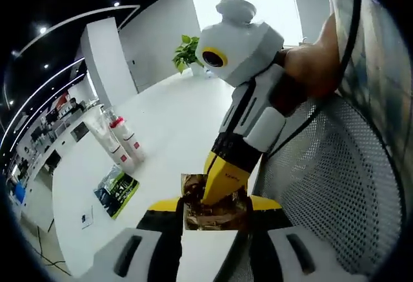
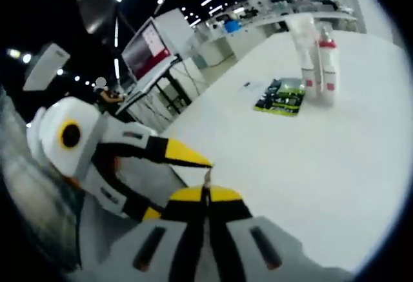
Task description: Arrange the skincare products in the storage area until every visible bottle or jar stands upright without overlapping.
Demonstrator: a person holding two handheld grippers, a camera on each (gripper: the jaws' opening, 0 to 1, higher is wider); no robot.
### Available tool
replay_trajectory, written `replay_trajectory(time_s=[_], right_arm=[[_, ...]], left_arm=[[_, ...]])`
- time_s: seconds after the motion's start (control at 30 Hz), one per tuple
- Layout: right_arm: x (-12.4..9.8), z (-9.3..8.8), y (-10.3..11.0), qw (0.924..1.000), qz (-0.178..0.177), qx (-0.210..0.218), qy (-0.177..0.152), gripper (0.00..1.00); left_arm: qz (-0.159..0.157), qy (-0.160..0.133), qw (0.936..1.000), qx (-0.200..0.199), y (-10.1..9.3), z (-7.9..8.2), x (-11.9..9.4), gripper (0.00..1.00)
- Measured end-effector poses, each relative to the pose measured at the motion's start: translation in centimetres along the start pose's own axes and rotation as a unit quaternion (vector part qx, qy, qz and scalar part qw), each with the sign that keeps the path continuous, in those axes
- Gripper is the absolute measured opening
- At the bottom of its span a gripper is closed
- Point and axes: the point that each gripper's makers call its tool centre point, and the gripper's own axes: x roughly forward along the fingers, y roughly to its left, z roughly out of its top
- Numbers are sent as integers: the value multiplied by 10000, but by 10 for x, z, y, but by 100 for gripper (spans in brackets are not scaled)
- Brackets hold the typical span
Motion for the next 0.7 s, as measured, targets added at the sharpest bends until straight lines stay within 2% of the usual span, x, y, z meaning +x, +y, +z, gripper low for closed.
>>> replay_trajectory(time_s=[0.13,0.17,0.2,0.23,0.3,0.37,0.5,0.53,0.6,0.63,0.7], right_arm=[[-7,8,-2,9996,5,164,-217,0],[-10,10,-7,9995,-117,102,-272,0],[-12,10,-7,9994,-87,133,-299,0],[-13,14,-10,9982,-89,410,-430,0],[-16,19,-17,9959,-106,665,-598,0],[-22,30,-18,9923,10,826,-919,0],[-34,51,-5,9825,522,1002,-1478,0],[-36,52,-2,9812,617,1013,-1524,0],[-39,56,9,9761,957,1147,-1577,0],[-39,56,11,9757,987,1165,-1573,0],[-41,58,19,9725,1212,1158,-1615,0]], left_arm=[[-47,-84,9971,-752,5,-1,-2,41],[-45,-206,9936,-1107,9,2,-4,40],[-70,-275,9903,-1358,11,5,-6,40],[-132,-333,9847,-1707,14,4,-7,40],[-170,-445,9747,-2185,21,5,-8,40],[-255,-510,9664,-2505,22,6,-9,40],[-435,-657,9567,-2802,20,11,-11,40],[-456,-666,9557,-2832,20,12,-11,40],[-774,-778,9446,-3093,12,18,-13,34],[-900,-819,9406,-3170,9,21,-14,31],[-1002,-930,9367,-3225,8,25,-16,29]])
